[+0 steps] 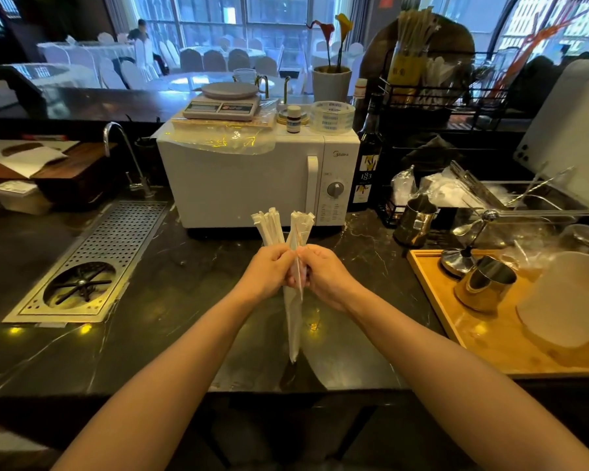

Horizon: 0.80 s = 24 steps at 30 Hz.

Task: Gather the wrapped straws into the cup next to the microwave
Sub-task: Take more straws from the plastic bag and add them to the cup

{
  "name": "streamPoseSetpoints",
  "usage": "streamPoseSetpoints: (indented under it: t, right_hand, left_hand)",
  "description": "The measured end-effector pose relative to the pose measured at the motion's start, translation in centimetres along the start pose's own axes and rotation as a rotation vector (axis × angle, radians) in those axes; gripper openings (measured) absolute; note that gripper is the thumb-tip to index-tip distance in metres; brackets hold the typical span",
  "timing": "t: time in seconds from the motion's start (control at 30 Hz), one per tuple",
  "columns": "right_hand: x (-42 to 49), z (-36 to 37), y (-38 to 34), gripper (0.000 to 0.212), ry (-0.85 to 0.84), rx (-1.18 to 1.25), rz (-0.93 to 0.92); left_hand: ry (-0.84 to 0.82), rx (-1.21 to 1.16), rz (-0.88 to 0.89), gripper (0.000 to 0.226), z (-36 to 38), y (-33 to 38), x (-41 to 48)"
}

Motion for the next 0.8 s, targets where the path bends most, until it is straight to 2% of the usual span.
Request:
streamPoseSetpoints:
  t: [0.2,0.33,0.5,0.7,0.8]
  right_hand:
    - [-0.2,0.6,0.1,0.036,-0.021,0.093,0.031]
    - [0.5,0.6,0.3,0.033,0.045,0.223,0.092]
    - [0.7,0.4,-0.4,0.039,-0.130,0.019,0.019]
    - [1.1,-1.6,-3.1,0.042,-0.105,-0.532,-0.128]
    - [1.5,-2.3,-3.9,0.041,-0.107,-0.732,-0.160]
  left_hand:
    - [0.013,-0.049,0.005,0.034,-0.5,0.1,-0.6]
    - [0.049,-0.161,-0.065,0.038,-1.4,0.2,-0.9]
    - [-0.090,-0.065,-0.045,0.035,-3.3,0.7,-0.6]
    - [-0.077,0.235,0.053,0.034,-7.0,0.4,0.9]
    - [-0.034,0.394,0.089,0.034,-8.5,0.5,1.7]
Point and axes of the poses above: each hand's wrist, its own x-axis towards the middle knuckle, its own z-axis out of the palm, y = z × x, the point moved 1 cm from there along x, towards the middle knuckle, and after that the axes turned 11 degrees about y, right-handed, at the moved point
